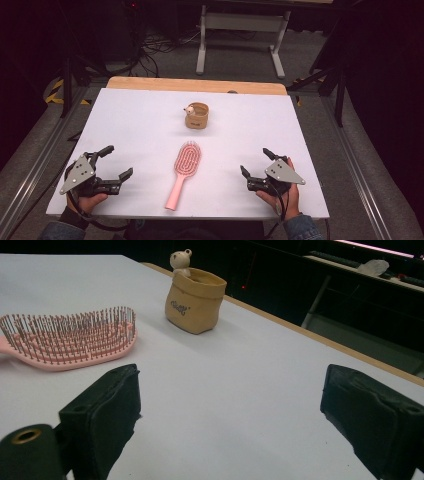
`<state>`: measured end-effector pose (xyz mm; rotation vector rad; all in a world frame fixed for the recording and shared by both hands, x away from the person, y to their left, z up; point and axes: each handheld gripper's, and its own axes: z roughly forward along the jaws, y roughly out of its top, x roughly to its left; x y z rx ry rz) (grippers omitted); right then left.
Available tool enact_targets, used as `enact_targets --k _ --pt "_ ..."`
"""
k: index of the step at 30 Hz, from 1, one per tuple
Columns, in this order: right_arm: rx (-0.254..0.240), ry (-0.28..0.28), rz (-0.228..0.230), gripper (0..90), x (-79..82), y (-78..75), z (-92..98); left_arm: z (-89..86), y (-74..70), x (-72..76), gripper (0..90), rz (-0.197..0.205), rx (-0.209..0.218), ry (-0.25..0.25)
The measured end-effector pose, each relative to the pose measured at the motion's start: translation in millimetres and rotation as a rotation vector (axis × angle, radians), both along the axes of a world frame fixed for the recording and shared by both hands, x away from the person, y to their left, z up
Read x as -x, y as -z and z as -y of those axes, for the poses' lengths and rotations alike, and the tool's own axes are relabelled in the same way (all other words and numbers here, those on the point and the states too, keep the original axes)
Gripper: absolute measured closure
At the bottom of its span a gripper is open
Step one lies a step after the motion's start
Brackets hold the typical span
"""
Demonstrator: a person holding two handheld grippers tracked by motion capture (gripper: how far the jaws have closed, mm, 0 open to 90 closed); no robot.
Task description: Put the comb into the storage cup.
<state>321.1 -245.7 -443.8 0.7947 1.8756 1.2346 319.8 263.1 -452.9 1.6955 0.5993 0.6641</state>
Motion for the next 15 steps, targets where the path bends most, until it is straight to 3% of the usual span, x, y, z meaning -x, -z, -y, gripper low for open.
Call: enact_targets --k 4,8,12,15 --pt "0.007 0.008 0.015 10.9 2.1 0.7 0.4 1.3 1.0 -1.0 8.4 -0.008 0.000 0.008" --pt "-0.027 0.018 0.023 12.5 3.3 -2.5 0.4 0.1 3.9 0.4 8.4 -0.010 -0.026 0.010" --pt "-0.025 0.015 0.021 13.7 2.7 -3.2 -3.6 -2.5 4.4 -0.5 8.7 -0.021 -0.014 0.014" --pt "-0.034 0.005 0.019 14.9 0.7 -5.7 -7.3 -2.5 5.6 0.4 8.7 -0.028 -0.035 0.013"
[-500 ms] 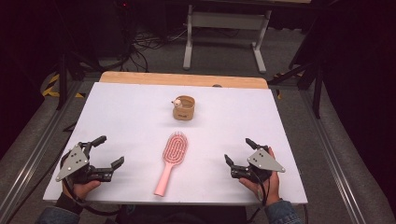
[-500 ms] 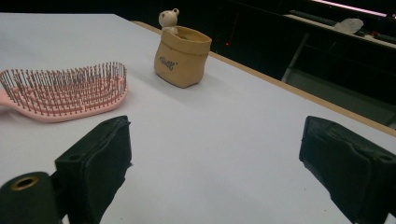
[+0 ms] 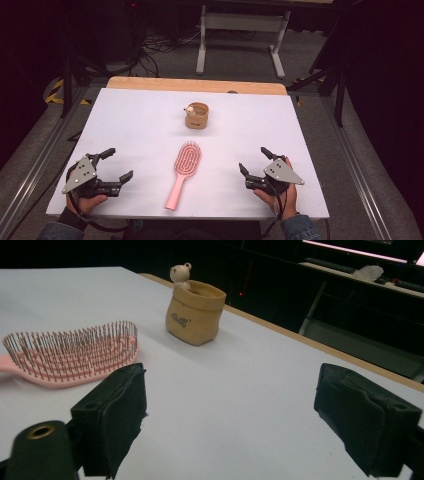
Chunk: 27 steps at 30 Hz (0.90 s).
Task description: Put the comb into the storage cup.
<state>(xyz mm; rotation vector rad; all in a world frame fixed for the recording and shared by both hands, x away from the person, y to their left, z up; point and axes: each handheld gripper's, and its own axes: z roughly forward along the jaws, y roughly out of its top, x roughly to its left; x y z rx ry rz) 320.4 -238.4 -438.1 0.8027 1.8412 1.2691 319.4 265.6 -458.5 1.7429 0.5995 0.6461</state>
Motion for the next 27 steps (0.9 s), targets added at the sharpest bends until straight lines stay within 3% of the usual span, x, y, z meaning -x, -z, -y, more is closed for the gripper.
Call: enact_targets --k 2,4,8,11,12,15,16,20,27 --pt "-0.006 -0.006 0.000 16.2 -0.8 -1.5 -1.8 -0.1 0.1 0.3 8.7 0.000 -0.002 -0.003" --pt "0.000 -0.030 0.005 28.2 -3.1 -5.1 -9.1 -1.3 -0.3 0.9 8.6 0.003 0.007 -0.012" --pt "-0.044 -0.096 0.025 41.9 -4.5 -13.4 -21.1 -0.3 0.1 1.4 8.8 -0.002 -0.008 -0.011" --pt "-0.047 -0.121 0.025 48.6 -6.2 -15.7 -28.6 -0.2 0.3 1.1 8.8 0.001 -0.018 -0.009" --pt "-0.062 -0.166 0.010 58.2 -9.7 -17.1 -40.2 -0.2 0.9 0.9 8.8 -0.002 -0.014 -0.010" --pt "-0.070 -0.223 -0.009 71.7 -13.1 -18.3 -55.3 -1.7 1.1 0.3 8.7 -0.006 -0.018 -0.012" --pt "-0.070 -0.223 -0.009 71.7 -13.1 -18.3 -55.3 -1.7 1.1 0.3 8.4 -0.006 -0.018 -0.012" --pt "-0.054 -0.325 -0.046 86.7 -11.3 -21.4 -85.4 -1.2 2.7 -1.6 8.3 -0.013 -0.016 -0.005" --pt "0.008 -0.496 -0.149 90.0 0.4 -15.5 -135.5 -4.4 3.0 0.9 8.3 -0.015 -0.013 0.003"
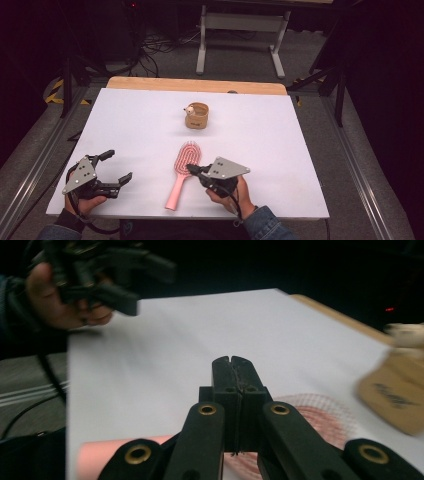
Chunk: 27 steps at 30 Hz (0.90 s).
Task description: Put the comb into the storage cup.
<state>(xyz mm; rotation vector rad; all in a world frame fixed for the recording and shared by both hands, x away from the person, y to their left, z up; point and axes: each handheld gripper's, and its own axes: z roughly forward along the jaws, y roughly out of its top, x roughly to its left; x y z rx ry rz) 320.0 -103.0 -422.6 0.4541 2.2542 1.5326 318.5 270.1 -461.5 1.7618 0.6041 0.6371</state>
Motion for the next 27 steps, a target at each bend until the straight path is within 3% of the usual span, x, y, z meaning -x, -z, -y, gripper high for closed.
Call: enact_targets --k 1,3,7,8,9,12,14,15,17,27 --pt "0.044 -0.041 -0.024 90.0 3.3 5.6 -17.5 -0.1 -0.2 0.3 8.2 0.000 0.000 -0.001" --pt "0.056 -0.055 -0.032 90.0 3.9 7.8 -22.7 0.1 -0.3 0.2 8.2 0.001 -0.002 0.000" --pt "0.133 -0.109 -0.069 90.0 5.0 19.8 -45.4 1.2 0.7 -0.7 8.2 -0.006 -0.009 0.006" --pt "0.177 -0.130 -0.101 90.0 3.3 26.3 -54.5 1.1 0.8 -1.0 9.5 -0.006 -0.010 0.011" --pt "0.177 -0.130 -0.101 90.0 3.3 26.3 -54.5 1.4 1.1 -0.8 9.5 -0.012 -0.008 0.015" --pt "0.232 -0.154 -0.146 90.0 0.2 35.6 -65.5 1.9 1.0 -0.3 9.7 -0.010 -0.007 0.020" --pt "0.290 -0.175 -0.163 90.0 0.9 41.5 -73.4 1.8 1.0 -0.5 9.2 -0.011 -0.009 0.019" --pt "0.290 -0.175 -0.163 90.0 0.9 41.5 -73.4 1.8 1.2 -0.9 9.2 -0.013 -0.009 0.017" --pt "0.337 -0.189 -0.174 90.0 1.4 46.0 -77.7 2.0 1.6 -1.2 8.9 -0.016 -0.006 0.020" --pt "0.382 -0.237 -0.233 90.0 -6.1 41.8 -72.3 3.9 2.1 -1.2 8.9 -0.019 -0.026 0.017"
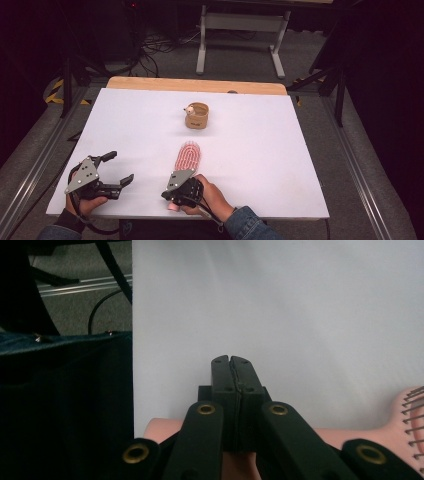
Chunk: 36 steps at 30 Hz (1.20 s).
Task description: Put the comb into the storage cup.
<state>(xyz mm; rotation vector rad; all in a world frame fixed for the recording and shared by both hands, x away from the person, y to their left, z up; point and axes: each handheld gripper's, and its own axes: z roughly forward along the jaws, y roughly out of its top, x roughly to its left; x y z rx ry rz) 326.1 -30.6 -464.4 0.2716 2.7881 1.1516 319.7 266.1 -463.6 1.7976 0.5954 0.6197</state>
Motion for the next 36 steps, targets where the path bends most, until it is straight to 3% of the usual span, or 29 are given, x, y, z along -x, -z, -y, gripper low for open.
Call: enact_targets --k 9,19,26,36 --pt "0.091 -0.027 -0.003 90.0 2.1 -7.1 10.1 0.9 0.9 0.0 8.9 -0.009 -0.001 0.003" --pt "0.155 -0.007 -0.004 90.0 -2.9 -7.2 42.1 0.4 1.1 -0.3 8.9 -0.013 0.001 0.003" --pt "0.149 0.048 -0.008 90.0 -8.0 -8.0 73.4 1.4 1.4 -0.5 8.9 -0.014 -0.001 0.004" --pt "0.134 0.116 -0.016 90.0 -13.4 -7.6 99.0 2.0 1.7 -0.4 8.9 -0.019 -0.011 0.011"
